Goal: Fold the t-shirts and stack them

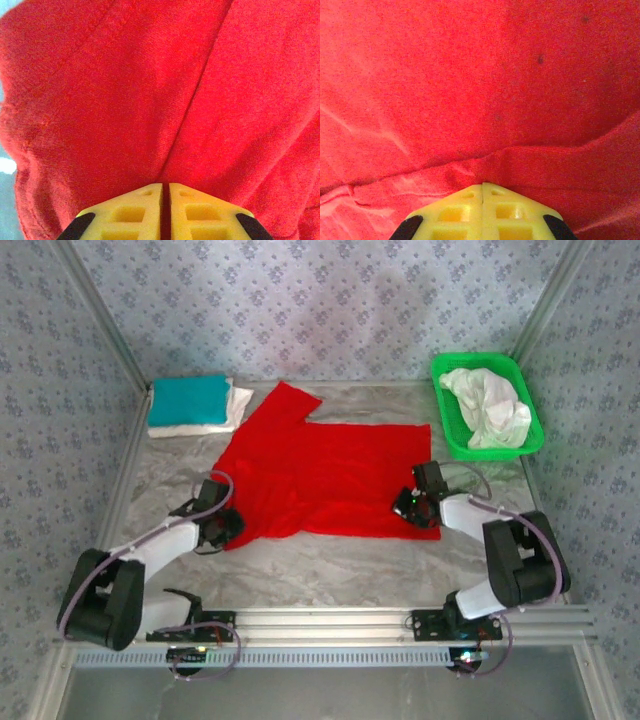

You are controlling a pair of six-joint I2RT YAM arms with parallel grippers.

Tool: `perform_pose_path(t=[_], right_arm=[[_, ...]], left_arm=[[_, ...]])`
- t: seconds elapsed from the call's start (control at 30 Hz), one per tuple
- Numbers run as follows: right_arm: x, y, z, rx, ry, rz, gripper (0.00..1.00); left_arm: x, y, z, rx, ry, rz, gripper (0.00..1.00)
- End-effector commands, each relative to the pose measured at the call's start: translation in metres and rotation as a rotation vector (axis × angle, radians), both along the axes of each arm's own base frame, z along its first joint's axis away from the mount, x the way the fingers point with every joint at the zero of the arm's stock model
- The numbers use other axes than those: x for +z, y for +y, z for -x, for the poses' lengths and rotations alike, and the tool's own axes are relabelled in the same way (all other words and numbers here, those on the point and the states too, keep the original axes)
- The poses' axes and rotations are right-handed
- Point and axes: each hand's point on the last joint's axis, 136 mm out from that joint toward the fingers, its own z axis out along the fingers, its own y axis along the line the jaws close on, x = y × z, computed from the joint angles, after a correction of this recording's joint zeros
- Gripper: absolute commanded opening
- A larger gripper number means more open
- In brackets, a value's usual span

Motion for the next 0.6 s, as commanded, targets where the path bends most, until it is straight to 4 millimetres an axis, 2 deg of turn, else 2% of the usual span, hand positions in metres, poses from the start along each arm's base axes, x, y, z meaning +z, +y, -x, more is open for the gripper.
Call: perform_pose_path(t=[0.0,0.1,0.17,0.3,0.37,0.43,0.47,0.5,0.57], right_arm=[[-0.027,-0.017,0.068,-0.083,0.212,0.058,0.00],[-0.020,-0.027,0.082,-0.114,0.189,0.078,0.00],[-0.015,-0.035,0.087,-0.132,0.181,0.096,0.00],[0.001,-0.045,0.071,-0.136,0.121,0.102,0.00],[0.017,-0.044,0.053,-0.112,0.059,0.114,0.00],[0.038,-0.039,0.034,-0.076,0.002,0.115,0.01],[0.048,-0.035,0.025,-0.052,-0.029,0.109,0.05],[0.065,-0.029,0.011,-0.021,-0.075,0.102,0.09],[0.087,-0.021,-0.011,0.019,-0.136,0.097,0.09]], left_arm=[[-0.011,0.020,0.051,0.085,0.142,-0.051,0.13],[0.004,0.039,0.063,0.121,0.097,-0.108,0.15],[0.012,0.048,0.063,0.148,0.039,-0.119,0.15],[0.023,0.046,0.054,0.156,-0.042,-0.057,0.18],[0.040,0.043,0.041,0.113,-0.091,-0.072,0.20],[0.069,0.041,0.019,0.055,-0.149,-0.117,0.25],[0.085,0.039,0.007,0.025,-0.180,-0.133,0.28],[0.103,0.034,-0.011,-0.016,-0.223,-0.149,0.31],[0.137,0.022,-0.049,-0.092,-0.306,-0.171,0.40]])
